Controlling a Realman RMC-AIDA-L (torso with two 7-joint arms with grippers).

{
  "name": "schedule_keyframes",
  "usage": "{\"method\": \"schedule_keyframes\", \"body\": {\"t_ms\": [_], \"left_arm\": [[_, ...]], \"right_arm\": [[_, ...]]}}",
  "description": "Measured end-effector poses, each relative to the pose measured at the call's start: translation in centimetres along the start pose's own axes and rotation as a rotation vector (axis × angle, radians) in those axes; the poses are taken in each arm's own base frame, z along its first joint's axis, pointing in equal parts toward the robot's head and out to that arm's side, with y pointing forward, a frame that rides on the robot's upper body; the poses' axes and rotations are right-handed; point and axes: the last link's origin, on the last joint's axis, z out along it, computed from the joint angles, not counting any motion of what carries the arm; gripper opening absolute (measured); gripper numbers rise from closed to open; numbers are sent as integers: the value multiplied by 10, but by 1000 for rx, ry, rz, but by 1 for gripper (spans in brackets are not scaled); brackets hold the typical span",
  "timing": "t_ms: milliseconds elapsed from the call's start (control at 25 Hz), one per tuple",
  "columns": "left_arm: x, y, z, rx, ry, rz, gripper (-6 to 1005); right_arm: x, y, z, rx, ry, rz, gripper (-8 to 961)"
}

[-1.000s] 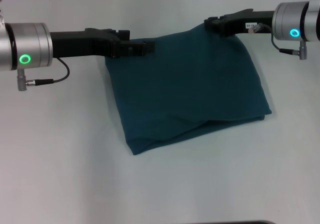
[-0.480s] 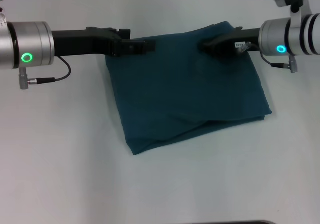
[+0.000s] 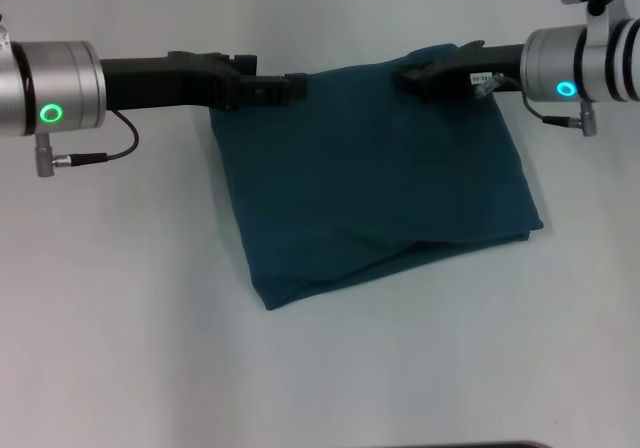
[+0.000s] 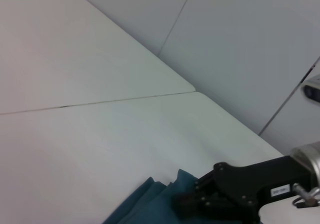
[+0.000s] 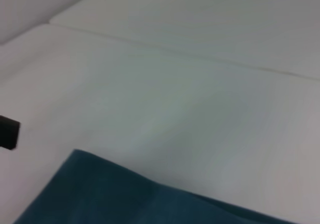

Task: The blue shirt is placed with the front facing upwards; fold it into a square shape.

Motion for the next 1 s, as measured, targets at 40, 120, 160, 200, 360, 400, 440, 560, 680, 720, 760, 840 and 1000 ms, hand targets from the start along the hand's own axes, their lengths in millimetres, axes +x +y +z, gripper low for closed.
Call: {"method": "schedule_keyframes", "body": {"t_ms": [40,120,160,200,360,400,440,560,680,720,760,840,1000], "left_arm": [[0,0,0,1,1,0,948],[-1,0,-1,2,4,-3,948],[-1,-1,-2,2,6,-4,949],[0,-1,-2,4,9,-6,949],[-1,-1,-3,3,17,-12,951],[-1,-1,-3,2,17,-13,951],[-2,-1,-3,2,16,-17,951],[-6,0,-4,-7,13,-26,952],[-9,4,-5,-37,5,-36,954],[-11,6,-6,-50,0,-41,954],[-12,8,-7,-68,-6,-45,954],[-15,12,-10,-101,-15,-54,955],[-20,13,-17,-130,-37,-107,957]], "right_arm": [[-1,0,-2,-8,-10,-3,109],[-6,2,-9,-33,-46,-6,110],[-8,2,-14,-42,-66,-7,111],[-10,1,-18,-46,-80,-10,111],[-10,-3,-32,-44,-116,-15,114],[-9,-4,-36,-43,-118,-15,115],[-7,-5,-39,-43,-119,-14,115],[1,-9,-51,-51,-124,-2,117],[11,-12,-66,-67,-136,27,119],[15,-14,-72,-73,-141,41,120],[19,-16,-78,-80,-145,52,159],[27,-19,-90,-94,-157,76,238],[40,-22,-113,-118,-181,120,401]]}}
